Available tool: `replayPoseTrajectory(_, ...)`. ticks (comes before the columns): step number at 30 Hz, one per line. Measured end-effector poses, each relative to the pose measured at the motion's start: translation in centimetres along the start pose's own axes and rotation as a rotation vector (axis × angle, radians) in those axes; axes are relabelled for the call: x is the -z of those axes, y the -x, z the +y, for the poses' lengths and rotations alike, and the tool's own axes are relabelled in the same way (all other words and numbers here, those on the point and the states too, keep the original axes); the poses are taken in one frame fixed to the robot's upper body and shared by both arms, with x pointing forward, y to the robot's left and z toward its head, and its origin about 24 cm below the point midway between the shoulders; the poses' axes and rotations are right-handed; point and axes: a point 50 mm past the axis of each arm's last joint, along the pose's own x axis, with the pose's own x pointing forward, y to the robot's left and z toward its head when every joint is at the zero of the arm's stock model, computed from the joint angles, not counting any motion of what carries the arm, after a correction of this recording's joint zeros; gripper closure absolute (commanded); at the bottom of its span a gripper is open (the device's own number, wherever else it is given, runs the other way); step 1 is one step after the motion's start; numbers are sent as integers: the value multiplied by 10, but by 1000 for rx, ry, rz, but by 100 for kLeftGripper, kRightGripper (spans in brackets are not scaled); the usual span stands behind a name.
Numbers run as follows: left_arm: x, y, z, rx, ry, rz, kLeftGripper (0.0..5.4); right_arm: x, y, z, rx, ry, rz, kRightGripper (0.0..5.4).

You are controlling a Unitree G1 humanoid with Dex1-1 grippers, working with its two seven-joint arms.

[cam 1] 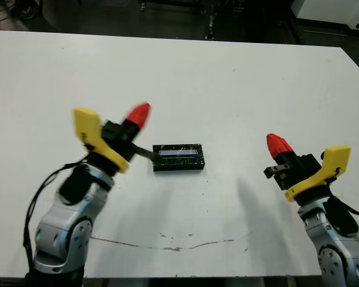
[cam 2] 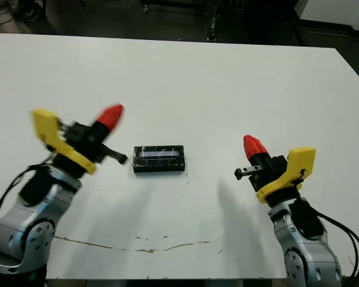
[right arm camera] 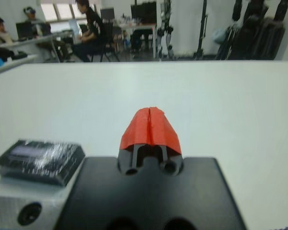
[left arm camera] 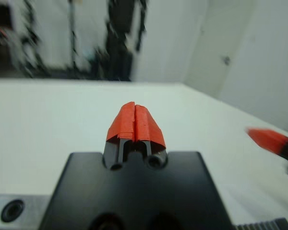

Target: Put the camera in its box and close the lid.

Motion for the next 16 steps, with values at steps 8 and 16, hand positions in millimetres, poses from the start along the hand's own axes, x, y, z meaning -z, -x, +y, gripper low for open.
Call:
replayPoseTrajectory(8,10,15,30,-259,-173,-151,538,-6,-11,2,74,-26,-83,540)
replayPoseTrajectory(16,38,28,44,-356,-180,-137,538,-2,-17,8,98,-25,-115,540)
